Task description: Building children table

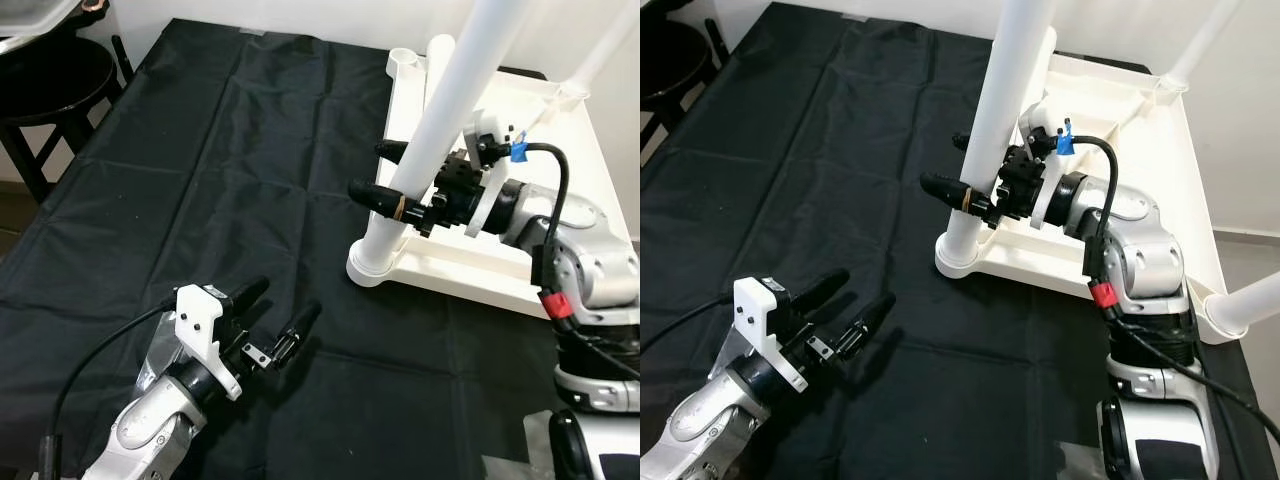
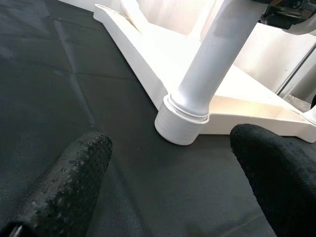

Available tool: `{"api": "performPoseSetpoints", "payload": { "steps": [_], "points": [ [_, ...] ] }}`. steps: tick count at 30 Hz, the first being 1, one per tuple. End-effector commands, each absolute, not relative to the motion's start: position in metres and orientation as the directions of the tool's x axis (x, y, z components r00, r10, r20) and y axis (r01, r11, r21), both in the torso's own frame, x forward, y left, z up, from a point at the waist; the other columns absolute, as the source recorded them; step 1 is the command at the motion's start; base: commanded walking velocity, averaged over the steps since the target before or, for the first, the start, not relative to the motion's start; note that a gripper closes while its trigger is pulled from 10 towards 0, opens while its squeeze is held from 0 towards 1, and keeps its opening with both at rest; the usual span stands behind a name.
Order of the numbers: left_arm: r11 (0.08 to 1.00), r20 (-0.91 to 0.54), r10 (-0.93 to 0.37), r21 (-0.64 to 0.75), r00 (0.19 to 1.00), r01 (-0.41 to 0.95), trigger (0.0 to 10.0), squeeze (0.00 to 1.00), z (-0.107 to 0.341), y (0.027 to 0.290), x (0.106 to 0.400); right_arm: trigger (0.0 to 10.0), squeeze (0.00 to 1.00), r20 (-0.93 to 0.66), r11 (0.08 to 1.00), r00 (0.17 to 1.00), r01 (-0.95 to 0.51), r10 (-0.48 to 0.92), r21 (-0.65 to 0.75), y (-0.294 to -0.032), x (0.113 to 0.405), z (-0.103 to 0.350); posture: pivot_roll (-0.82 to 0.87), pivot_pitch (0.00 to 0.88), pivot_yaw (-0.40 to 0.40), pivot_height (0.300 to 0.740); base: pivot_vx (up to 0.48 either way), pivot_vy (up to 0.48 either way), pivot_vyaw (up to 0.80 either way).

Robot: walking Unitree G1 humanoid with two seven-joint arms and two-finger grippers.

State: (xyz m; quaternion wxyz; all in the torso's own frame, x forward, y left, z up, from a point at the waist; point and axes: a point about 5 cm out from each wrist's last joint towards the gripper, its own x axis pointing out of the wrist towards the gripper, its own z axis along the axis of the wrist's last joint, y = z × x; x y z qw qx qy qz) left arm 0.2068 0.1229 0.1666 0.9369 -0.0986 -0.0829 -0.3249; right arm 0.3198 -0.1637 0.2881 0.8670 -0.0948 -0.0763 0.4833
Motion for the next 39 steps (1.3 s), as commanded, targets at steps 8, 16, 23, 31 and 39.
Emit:
{"api": "performPoseSetpoints", "payload": {
  "steps": [8, 16, 23, 31, 39],
  "points": [
    [0.767, 0.205, -0.597, -0.140, 0.776, 0.626, 10.0, 0.00, 0.164, 0.122, 0.206, 0.0, 0.00, 0.029, 0.463, 0.472, -0.847, 0.881, -0.260, -0.169, 0.319, 0.288, 0.00, 0.277, -0.088, 0.740, 0.000, 0.000, 0.00],
    [0.770, 0.204, -0.594, -0.137, 0.778, 0.623, 10.0, 0.00, 0.165, 0.123, 0.206, 0.0, 0.00, 0.029, 0.434, 0.442, -0.865, 0.897, -0.252, -0.176, 0.309, 0.291, 0.00, 0.275, -0.088, 0.740, 0.000, 0.000, 0.00],
    [0.770, 0.203, -0.595, -0.135, 0.778, 0.624, 10.0, 0.00, 0.165, 0.123, 0.207, 0.0, 0.00, 0.012, 0.411, 0.421, -0.878, 0.907, -0.246, -0.178, 0.303, 0.287, 0.00, 0.279, -0.081, 0.740, 0.000, 0.000, 0.00],
    [0.771, 0.202, -0.594, -0.133, 0.778, 0.623, 10.0, 0.00, 0.166, 0.124, 0.207, 4.4, 0.00, 0.011, 0.431, 0.446, -0.859, 0.895, -0.277, -0.179, 0.303, 0.288, 0.00, 0.282, -0.080, 0.740, 0.000, 0.000, 0.00],
    [0.772, 0.203, -0.593, -0.132, 0.779, 0.622, 10.0, 0.00, 0.166, 0.124, 0.208, 0.0, 0.00, 0.013, 0.445, 0.458, -0.857, 0.889, -0.261, -0.182, 0.304, 0.289, 0.00, 0.283, -0.080, 0.740, 0.000, 0.000, 0.00]
  ]
}}
